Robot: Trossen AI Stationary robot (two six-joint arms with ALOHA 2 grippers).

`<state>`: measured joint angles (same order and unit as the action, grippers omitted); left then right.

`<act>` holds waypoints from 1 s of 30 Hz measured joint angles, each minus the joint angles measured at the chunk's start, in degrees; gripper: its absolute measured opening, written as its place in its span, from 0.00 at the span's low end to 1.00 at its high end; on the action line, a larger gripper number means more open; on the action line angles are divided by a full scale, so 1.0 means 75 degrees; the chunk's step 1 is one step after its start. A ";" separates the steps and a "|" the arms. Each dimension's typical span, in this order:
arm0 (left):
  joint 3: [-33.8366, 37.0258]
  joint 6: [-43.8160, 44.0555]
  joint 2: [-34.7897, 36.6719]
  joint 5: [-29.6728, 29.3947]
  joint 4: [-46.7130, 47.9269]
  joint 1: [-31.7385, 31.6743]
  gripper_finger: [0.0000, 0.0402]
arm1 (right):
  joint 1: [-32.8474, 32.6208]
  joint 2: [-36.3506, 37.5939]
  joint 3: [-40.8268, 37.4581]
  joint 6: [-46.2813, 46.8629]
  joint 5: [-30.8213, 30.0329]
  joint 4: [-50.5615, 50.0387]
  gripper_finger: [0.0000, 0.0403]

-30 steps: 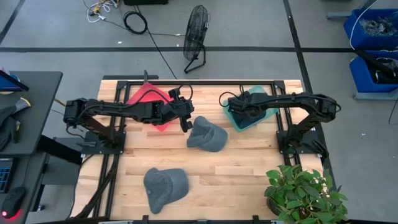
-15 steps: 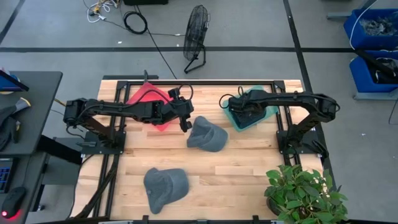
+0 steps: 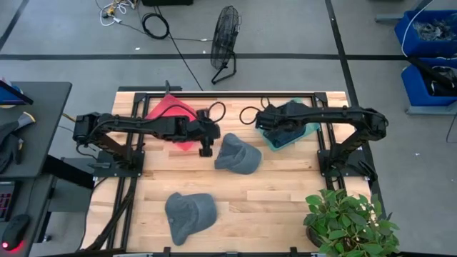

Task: Pick & Place hat
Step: Put the top gray cap into the red bin

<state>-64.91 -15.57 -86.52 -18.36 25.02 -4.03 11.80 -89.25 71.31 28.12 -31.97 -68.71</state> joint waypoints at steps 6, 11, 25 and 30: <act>-0.0002 -0.0927 -0.0901 0.0868 -0.0936 -0.0003 0.36 | -0.0260 0.0000 0.0000 -0.0098 0.0185 -0.0149 0.30; 0.0007 -0.2048 -0.1861 0.0873 -0.2104 -0.0012 0.36 | -0.0369 -0.0003 0.0000 -0.0219 0.0512 -0.0368 0.29; 0.0000 -0.2027 -0.3258 0.0887 -0.3020 -0.0597 0.36 | -0.0403 -0.0003 0.0000 -0.0219 0.0531 -0.0406 0.29; 0.0001 -0.1974 -0.3471 0.0891 -0.3063 -0.0778 0.32 | -0.0403 -0.0003 -0.0002 -0.0222 0.0531 -0.0378 0.29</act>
<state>-64.90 -30.38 -112.55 -11.68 2.05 -9.87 8.78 -89.27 71.30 26.46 -27.99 -71.55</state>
